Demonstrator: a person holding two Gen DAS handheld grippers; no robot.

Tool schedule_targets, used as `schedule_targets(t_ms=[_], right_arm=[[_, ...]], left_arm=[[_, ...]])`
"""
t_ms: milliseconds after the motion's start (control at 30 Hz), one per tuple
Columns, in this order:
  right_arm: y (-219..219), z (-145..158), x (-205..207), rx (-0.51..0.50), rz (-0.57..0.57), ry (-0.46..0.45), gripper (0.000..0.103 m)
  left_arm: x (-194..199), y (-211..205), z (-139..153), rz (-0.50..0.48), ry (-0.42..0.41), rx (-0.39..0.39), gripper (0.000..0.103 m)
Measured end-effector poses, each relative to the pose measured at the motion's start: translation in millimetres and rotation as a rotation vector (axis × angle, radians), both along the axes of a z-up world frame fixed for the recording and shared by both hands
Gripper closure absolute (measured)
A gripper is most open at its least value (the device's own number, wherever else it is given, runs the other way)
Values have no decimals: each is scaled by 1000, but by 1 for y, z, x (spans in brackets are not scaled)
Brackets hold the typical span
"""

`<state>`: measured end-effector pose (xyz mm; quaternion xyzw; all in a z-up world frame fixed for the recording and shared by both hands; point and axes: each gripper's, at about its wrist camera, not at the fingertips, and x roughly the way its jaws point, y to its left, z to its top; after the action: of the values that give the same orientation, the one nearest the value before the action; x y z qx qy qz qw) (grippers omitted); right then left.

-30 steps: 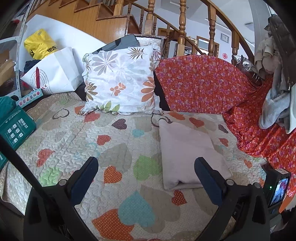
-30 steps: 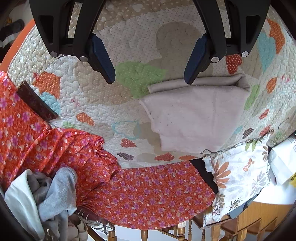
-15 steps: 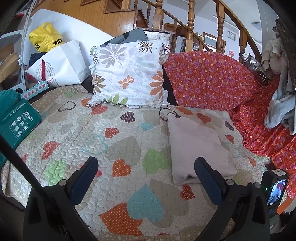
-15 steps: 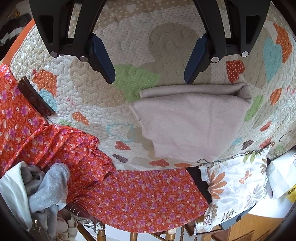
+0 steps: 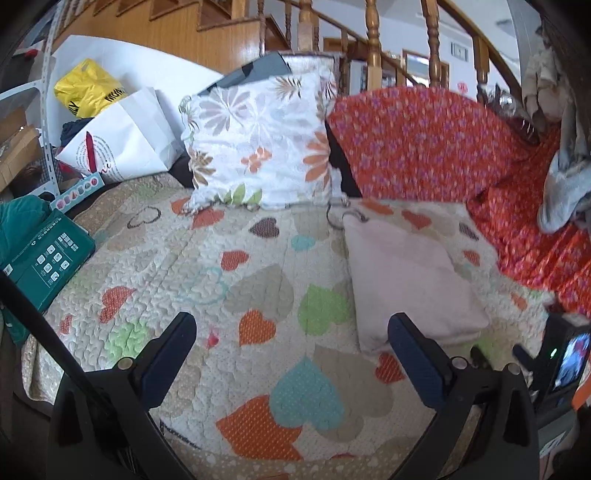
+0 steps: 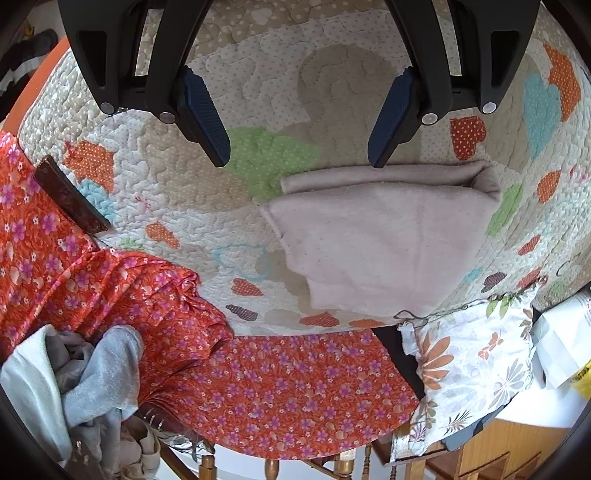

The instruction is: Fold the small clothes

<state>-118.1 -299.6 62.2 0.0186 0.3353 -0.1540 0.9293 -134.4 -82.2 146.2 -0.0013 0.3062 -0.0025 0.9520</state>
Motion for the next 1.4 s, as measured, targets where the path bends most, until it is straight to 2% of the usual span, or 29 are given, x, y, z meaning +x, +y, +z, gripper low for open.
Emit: schedule_targets(t_ms=[133, 300, 400, 833, 1100, 1267, 1400], right_arm=[[-5, 1, -4, 27, -1, -8, 22], [-10, 3, -7, 38, -18, -17, 22], [-12, 5, -10, 42, -23, -27, 22], [-14, 3, -8, 75, -26, -27, 22], [-15, 1, -6, 86, -31, -19, 21], [-13, -2, -4, 61, -26, -7, 20], [-4, -7, 2, -3, -21, 31, 20]], left_arm=[[5, 1, -21, 0, 86, 37, 0], [15, 4, -41, -4, 199, -10, 0], [18, 2, -48, -5, 235, -19, 0], [21, -5, -62, -6, 308, -23, 0], [21, -11, -64, -14, 316, 5, 0], [24, -11, -69, -20, 309, 14, 0], [32, -9, -70, -10, 278, 24, 0]])
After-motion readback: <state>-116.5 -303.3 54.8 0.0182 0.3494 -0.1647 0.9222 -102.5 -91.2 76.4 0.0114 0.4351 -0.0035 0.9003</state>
